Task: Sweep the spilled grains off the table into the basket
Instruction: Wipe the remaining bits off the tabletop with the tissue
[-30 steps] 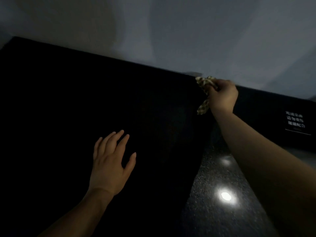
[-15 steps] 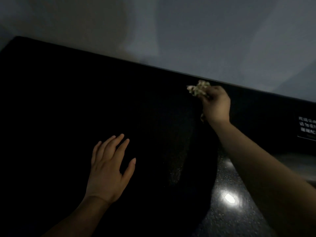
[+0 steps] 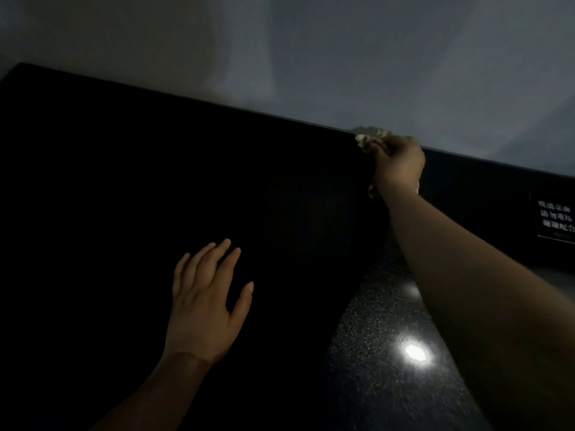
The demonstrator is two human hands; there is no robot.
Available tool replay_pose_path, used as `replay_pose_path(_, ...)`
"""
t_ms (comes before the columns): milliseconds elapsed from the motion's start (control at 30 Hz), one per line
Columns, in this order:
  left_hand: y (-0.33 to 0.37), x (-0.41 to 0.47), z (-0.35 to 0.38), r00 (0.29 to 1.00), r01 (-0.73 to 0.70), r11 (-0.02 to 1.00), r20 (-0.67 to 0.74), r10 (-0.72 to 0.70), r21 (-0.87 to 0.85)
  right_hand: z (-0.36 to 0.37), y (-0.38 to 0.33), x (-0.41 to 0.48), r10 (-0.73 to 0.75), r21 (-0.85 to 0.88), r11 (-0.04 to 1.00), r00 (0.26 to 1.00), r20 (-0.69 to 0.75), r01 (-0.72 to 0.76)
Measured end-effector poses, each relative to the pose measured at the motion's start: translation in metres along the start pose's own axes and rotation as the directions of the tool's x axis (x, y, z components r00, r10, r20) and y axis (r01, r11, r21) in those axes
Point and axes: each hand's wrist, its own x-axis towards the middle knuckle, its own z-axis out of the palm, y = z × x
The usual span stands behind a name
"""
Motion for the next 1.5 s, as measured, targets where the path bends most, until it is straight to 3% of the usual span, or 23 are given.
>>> replay_pose_path(100, 0.000, 0.000, 0.001, 1.000, -0.004, 1.000, -0.002, 0.004, 0.021, 0.006, -0.006, -0.019, -0.148, -0.020, 0.989, 0.986, 0.077, 0.149)
replay_pose_path(233, 0.001, 0.000, 0.001, 1.000, 0.012, 0.999, 0.002, -0.012, 0.047, -0.016, 0.000, -0.086, -0.359, 0.067, 0.933, 0.905, 0.228, 0.353)
replay_pose_path(367, 0.002, 0.000, 0.001, 1.000, 0.017, 0.997, 0.018, -0.018, 0.077, -0.047, 0.002, -0.147, -0.331, 0.144, 0.944, 0.859, 0.391, 0.298)
replay_pose_path(500, 0.002, 0.000, 0.001, 1.000, 0.004, 0.996, 0.006, -0.004, 0.088, -0.053, 0.001, -0.122, -0.228, 0.050, 0.974, 0.960, 0.164, 0.222)
replay_pose_path(633, 0.004, 0.001, 0.000, 1.000, 0.003, 0.997, -0.010, -0.002, 0.078, -0.036, 0.004, -0.097, -0.083, -0.026, 0.996, 0.996, 0.039, 0.084)
replay_pose_path(833, 0.001, 0.001, 0.002, 1.000, -0.006, 0.996, -0.023, 0.008, 0.084, -0.036, 0.005, -0.166, -0.296, 0.095, 0.955, 0.929, 0.223, 0.282)
replay_pose_path(1000, 0.000, 0.002, 0.003, 1.000, -0.006, 0.996, -0.027, 0.008, 0.090, -0.063, 0.000, -0.221, -0.240, 0.229, 0.958, 0.914, 0.328, 0.170)
replay_pose_path(1067, 0.000, 0.001, 0.003, 1.000, -0.009, 0.996, -0.028, 0.012, 0.085, -0.071, -0.003, -0.214, -0.223, 0.224, 0.960, 0.941, 0.256, 0.167)
replay_pose_path(1133, 0.000, 0.001, 0.003, 1.000, -0.009, 0.996, -0.027, 0.011, 0.088, -0.069, 0.001, -0.188, -0.211, 0.108, 0.974, 0.972, 0.100, 0.200)
replay_pose_path(1200, 0.000, 0.001, 0.003, 1.000, -0.007, 0.996, -0.026, 0.009, 0.093, -0.061, 0.007, -0.160, -0.117, 0.004, 0.993, 0.993, 0.032, 0.117)
replay_pose_path(1300, 0.000, 0.001, 0.002, 1.000, -0.002, 0.996, -0.019, 0.004, 0.090, -0.046, 0.013, -0.156, -0.065, -0.040, 0.997, 0.996, 0.058, 0.067)
replay_pose_path(1500, 0.001, 0.002, 0.001, 1.000, -0.012, 0.995, -0.019, 0.014, 0.100, -0.068, 0.009, -0.258, -0.266, 0.019, 0.963, 0.943, 0.199, 0.268)
